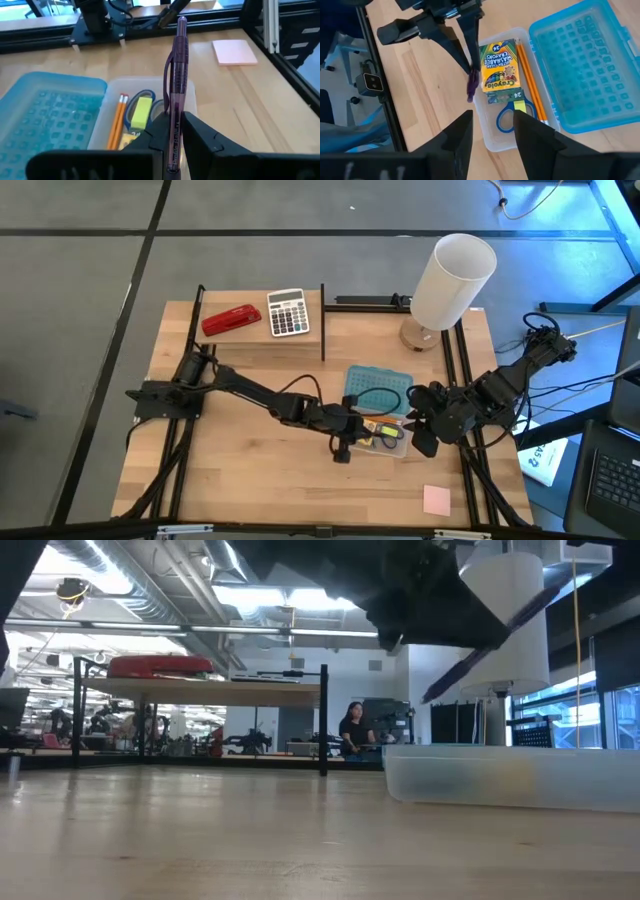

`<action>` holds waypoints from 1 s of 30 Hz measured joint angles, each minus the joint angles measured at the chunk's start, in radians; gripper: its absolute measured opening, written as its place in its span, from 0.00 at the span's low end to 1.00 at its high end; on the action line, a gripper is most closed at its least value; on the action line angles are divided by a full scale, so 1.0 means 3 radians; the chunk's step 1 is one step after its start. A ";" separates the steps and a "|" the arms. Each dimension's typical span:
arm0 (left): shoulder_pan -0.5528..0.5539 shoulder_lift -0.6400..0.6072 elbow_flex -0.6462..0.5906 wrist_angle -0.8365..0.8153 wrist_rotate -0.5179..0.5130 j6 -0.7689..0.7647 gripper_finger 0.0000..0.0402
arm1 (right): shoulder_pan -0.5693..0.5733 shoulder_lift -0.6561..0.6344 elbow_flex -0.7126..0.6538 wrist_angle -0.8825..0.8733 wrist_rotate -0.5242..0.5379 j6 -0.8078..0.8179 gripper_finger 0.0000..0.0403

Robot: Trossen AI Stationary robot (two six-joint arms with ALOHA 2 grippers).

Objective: Pack school essentials
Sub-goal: Put the purple pen into the blue supply box

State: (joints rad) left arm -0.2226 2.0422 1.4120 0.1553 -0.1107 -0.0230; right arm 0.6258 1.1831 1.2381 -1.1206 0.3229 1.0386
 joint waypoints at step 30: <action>-0.0056 0.0167 -0.0004 -0.0044 -0.0049 0.0023 0.10 | -0.0003 0.0000 -0.0003 0.0058 -0.0006 -0.0165 0.35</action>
State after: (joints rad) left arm -0.2395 2.0922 1.4109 0.1421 -0.1253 -0.0161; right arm 0.6250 1.1831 1.2373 -1.1030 0.3210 0.9892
